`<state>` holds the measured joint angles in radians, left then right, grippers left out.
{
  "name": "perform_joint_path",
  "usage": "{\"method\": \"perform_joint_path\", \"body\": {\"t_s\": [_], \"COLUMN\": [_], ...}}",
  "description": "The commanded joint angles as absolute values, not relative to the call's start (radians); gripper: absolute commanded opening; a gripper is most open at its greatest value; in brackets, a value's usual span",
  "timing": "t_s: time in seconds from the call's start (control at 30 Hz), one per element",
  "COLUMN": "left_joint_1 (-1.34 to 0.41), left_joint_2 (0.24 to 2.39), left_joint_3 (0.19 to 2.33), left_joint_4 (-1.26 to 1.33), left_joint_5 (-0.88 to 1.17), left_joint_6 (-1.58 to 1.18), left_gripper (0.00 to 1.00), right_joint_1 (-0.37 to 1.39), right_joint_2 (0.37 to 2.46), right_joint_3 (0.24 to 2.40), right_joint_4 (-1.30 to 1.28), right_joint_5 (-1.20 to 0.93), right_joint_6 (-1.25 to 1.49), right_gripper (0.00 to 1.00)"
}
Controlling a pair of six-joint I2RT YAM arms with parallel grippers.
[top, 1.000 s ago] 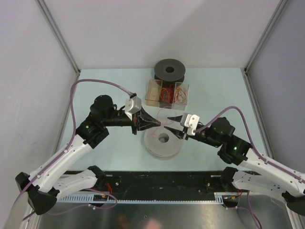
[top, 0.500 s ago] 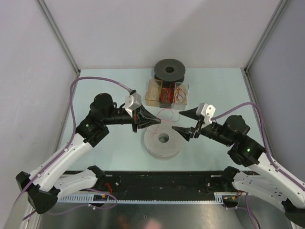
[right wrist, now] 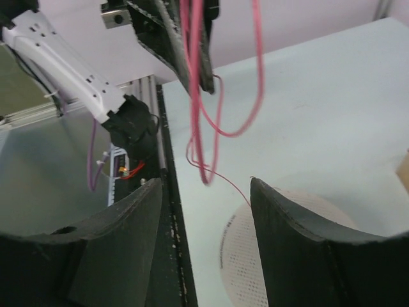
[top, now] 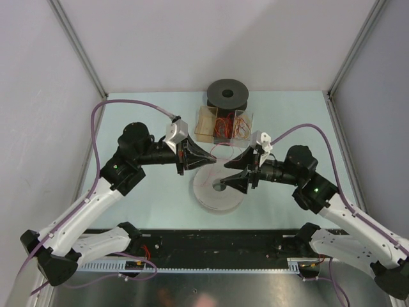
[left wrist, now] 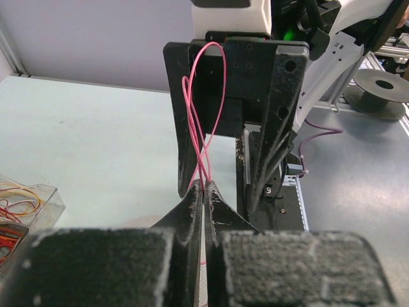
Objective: Wrap the cables
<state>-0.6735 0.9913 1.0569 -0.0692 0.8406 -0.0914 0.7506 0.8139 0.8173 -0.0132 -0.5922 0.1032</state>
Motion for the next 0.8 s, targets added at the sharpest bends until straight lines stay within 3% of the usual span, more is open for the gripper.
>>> {"method": "perform_joint_path", "body": {"t_s": [0.0, 0.1, 0.2, 0.37, 0.4, 0.57, 0.77], "left_joint_1": [-0.669, -0.668, -0.669, -0.666, -0.663, -0.601, -0.453], "left_joint_2": [0.989, 0.989, 0.987, 0.979, 0.979, 0.983, 0.993], "left_joint_3": [1.095, 1.095, 1.094, 1.091, 1.092, 1.119, 1.157], "left_joint_4": [-0.037, -0.037, -0.037, -0.037, -0.035, -0.029, -0.025], "left_joint_5": [0.847, 0.848, 0.847, 0.843, 0.839, 0.841, 0.883], "left_joint_6": [-0.113, -0.114, -0.113, -0.112, -0.114, -0.126, -0.132], "left_gripper": [0.00, 0.00, 0.00, 0.00, 0.00, 0.00, 0.00], "right_joint_1": [0.794, 0.803, 0.805, 0.798, 0.792, 0.690, 0.416], "right_joint_2": [0.860, 0.895, 0.920, 0.933, 0.932, 0.895, 0.820], "right_joint_3": [0.817, 0.817, 0.816, 0.816, 0.816, 0.805, 0.780], "right_joint_4": [0.154, 0.197, 0.225, 0.207, 0.188, 0.006, -0.173], "right_joint_5": [-0.644, -0.643, -0.641, -0.635, -0.634, -0.610, -0.539], "right_joint_6": [0.159, 0.169, 0.176, 0.145, 0.132, -0.007, -0.210], "right_gripper": [0.63, 0.60, 0.48, 0.08, 0.04, 0.00, 0.00]}}
